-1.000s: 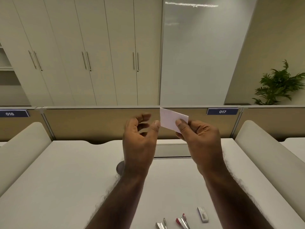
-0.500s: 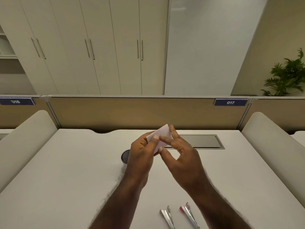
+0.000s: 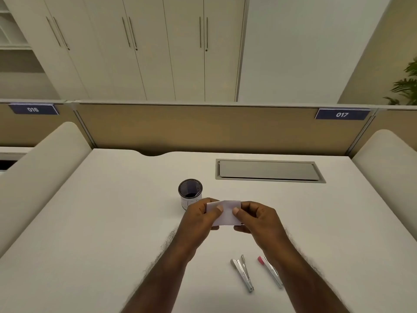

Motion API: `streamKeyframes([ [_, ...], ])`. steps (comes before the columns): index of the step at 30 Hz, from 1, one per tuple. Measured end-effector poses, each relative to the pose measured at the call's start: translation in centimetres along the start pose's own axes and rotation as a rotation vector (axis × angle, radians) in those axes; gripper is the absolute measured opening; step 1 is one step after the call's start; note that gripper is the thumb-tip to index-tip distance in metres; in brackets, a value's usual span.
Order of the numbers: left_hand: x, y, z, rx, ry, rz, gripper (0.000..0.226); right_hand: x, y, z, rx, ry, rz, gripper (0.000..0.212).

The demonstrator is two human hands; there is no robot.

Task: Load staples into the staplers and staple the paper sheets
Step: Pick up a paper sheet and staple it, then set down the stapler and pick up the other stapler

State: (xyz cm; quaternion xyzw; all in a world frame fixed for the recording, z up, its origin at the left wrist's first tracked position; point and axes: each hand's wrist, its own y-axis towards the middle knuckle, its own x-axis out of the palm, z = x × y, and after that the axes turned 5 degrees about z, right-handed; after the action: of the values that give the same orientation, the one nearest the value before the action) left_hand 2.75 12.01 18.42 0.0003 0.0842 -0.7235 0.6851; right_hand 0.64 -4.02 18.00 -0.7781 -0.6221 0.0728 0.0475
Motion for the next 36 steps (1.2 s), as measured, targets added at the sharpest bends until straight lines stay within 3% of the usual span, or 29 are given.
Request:
streamKeyframes([
  [5, -0.3, 1.1, -4.5, 0.064, 0.219, 0.109, 0.015, 0.3, 1.5, 3.3, 0.074, 0.005, 0.057, 0.013],
  [11, -1.6, 3.7, -11.2, 0.196, 0.614, 0.19, 0.037, 1.6, 4.3, 6.2, 0.05, -0.108, 0.18, 0.018],
  [15, -1.8, 5.2, -14.4, 0.147, 1.019, 0.13, 0.052, 3.6, 6.2, 6.7, -0.073, -0.263, 0.243, 0.018],
  [19, -1.8, 6.2, -16.8, 0.153, 1.211, 0.059, 0.059, 6.1, 7.9, 6.5, -0.211, -0.432, 0.263, 0.016],
  [25, -2.5, 7.8, -20.3, 0.179, 1.31, -0.013, 0.065, 10.1, 11.0, 5.5, -0.401, -0.64, 0.264, 0.016],
  [32, -3.0, 8.9, -22.9, 0.16, 1.276, -0.041, 0.065, 13.4, 14.7, 6.1, -0.693, -1.021, 0.193, 0.016],
  [36, -2.9, 9.5, -24.1, 0.181, 1.267, -0.022, 0.066, 14.5, 16.1, 7.4, -0.767, -1.162, 0.152, 0.013],
])
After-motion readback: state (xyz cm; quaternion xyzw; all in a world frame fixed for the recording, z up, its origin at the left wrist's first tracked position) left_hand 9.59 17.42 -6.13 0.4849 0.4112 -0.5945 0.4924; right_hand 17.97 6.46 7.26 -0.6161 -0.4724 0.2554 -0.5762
